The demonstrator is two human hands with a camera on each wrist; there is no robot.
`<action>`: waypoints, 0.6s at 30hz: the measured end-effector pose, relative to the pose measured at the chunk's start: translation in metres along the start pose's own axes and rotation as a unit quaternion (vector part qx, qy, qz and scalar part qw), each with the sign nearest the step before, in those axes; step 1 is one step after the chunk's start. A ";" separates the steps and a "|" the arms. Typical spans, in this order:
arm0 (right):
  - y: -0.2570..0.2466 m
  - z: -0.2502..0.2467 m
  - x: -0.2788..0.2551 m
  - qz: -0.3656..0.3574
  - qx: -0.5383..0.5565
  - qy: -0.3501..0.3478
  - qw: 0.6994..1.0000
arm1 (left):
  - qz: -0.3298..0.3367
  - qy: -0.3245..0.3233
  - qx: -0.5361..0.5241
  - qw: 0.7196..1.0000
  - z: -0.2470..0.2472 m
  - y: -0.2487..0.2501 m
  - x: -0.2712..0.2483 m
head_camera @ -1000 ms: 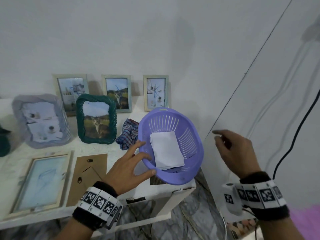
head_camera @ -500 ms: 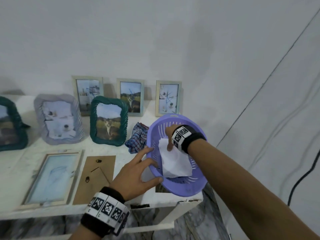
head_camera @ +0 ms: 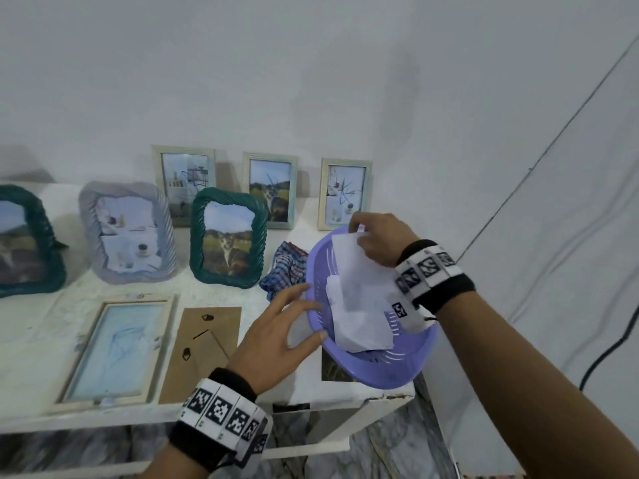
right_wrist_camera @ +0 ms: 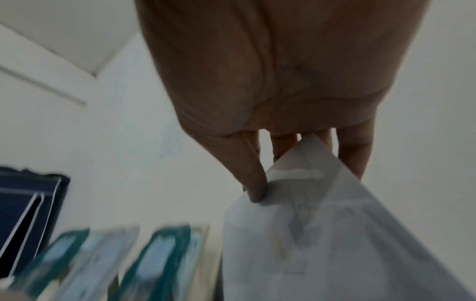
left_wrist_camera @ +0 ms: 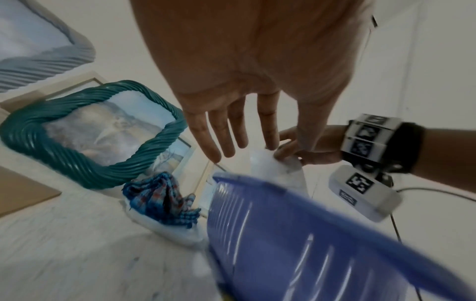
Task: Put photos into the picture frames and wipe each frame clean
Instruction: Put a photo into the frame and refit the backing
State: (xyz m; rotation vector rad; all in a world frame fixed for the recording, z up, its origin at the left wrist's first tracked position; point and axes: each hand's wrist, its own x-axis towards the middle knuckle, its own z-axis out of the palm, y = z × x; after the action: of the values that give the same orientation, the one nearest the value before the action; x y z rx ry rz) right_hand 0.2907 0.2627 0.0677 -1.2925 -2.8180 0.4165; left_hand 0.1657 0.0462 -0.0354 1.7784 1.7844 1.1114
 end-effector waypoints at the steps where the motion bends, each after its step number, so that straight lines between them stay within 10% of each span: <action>1: -0.004 -0.012 -0.012 -0.005 0.020 0.037 0.999 | 0.002 0.024 -0.020 1.000 -0.005 0.001 0.000; 5: -0.048 -0.044 -0.059 -0.078 0.109 0.155 0.979 | -0.013 0.113 -0.118 0.986 -0.036 0.008 -0.001; 11: -0.129 -0.006 -0.073 -0.173 0.242 0.126 0.947 | -0.070 0.112 -0.222 0.966 -0.104 -0.004 -0.024; 18: -0.189 0.100 -0.062 -0.069 0.435 0.145 0.886 | -0.172 0.175 -0.295 0.923 -0.165 -0.071 -0.077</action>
State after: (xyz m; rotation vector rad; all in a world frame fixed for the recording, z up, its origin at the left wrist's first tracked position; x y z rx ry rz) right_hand 0.1789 0.0749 0.0239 -0.8399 -2.0126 1.1788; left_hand 0.0058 -0.0619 -0.0072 0.9177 1.6097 1.6563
